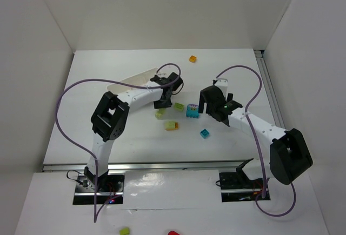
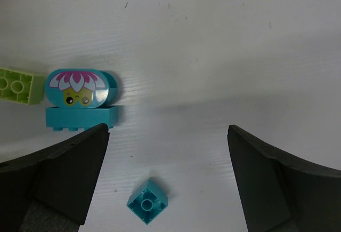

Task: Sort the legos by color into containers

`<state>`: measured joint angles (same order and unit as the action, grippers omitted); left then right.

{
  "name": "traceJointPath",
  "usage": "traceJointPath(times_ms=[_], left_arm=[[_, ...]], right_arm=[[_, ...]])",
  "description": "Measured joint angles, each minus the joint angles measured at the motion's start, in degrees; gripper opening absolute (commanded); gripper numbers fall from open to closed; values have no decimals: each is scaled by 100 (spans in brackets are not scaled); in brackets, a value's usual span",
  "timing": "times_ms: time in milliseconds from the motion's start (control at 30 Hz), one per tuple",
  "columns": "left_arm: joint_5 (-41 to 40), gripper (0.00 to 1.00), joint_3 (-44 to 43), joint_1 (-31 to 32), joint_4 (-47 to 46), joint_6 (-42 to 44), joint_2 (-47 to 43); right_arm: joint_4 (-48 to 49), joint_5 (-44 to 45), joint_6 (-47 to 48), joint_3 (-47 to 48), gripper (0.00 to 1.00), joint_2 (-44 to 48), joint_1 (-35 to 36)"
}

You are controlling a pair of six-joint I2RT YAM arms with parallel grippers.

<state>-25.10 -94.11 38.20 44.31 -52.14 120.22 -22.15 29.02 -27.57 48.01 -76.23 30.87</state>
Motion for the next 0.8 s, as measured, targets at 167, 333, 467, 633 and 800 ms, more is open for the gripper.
traceJointPath(times_ms=[167,333,467,633,800], left_arm=[[7,4,-299,0,83,234,-111],[7,4,-459,0,81,245,-114],[37,7,-466,0,111,101,35],[181,28,-463,-4,129,-57,361],[280,59,-404,-7,168,-52,420]], right_arm=[[0,-90,-2,24,100,17,0],[0,-131,0,24,100,26,0],[0,-142,0,24,100,26,0],[-4,-136,0,24,100,26,0],[-7,-133,-2,24,100,26,0]])
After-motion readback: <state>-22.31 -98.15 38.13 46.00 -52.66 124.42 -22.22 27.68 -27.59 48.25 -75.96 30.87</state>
